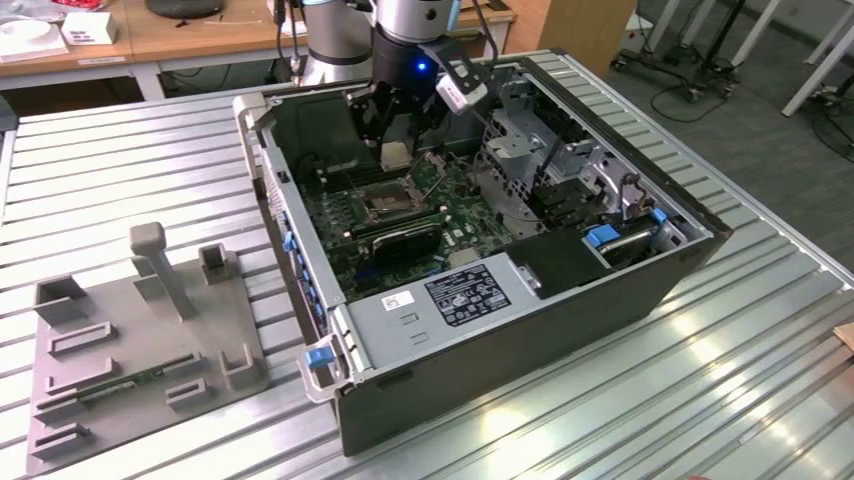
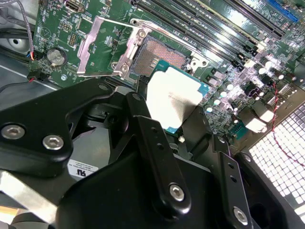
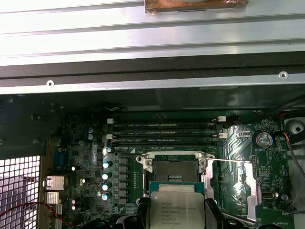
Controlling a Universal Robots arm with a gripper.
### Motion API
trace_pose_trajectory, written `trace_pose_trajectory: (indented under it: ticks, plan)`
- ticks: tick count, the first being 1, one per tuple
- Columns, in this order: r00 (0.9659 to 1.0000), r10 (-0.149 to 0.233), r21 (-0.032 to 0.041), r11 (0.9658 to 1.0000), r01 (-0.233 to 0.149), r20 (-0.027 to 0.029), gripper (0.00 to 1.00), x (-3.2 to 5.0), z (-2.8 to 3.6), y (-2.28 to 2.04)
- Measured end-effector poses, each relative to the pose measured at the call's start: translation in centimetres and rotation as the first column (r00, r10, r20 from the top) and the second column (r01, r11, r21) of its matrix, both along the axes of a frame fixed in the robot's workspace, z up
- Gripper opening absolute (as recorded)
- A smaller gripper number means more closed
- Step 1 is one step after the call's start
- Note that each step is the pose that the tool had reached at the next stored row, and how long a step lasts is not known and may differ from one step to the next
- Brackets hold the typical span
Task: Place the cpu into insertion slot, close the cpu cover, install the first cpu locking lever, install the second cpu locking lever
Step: 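Place the cpu into insertion slot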
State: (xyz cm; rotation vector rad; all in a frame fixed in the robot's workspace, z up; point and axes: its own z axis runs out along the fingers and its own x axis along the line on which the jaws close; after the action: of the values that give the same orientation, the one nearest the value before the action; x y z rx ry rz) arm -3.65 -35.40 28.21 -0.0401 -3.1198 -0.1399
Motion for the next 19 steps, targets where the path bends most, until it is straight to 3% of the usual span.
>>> trace_pose_trajectory:
  ticks: [3, 6, 10, 14, 19]
  plan:
    - [0.9999, -0.013, 0.0, 0.9999, 0.013, 0.0, 0.54, 0.0, -0.01, 0.0]
    - [0.9987, -0.051, 0.0001, 0.9987, 0.051, 0.0, 0.54, 0.0, -0.04, 0.0]
    - [0.993, -0.118, 0.0, 0.993, 0.118, 0.0, 0.54, 0.0, -0.08, 0.0]
    - [0.982, -0.189, 0.0, 0.982, 0.189, 0.0, 0.54, 0.0, -0.15, 0.0]
    - [0.9608, -0.277, 0.0, 0.9608, 0.277, 0.0, 0.54, 0.0, -0.25, 0.0]
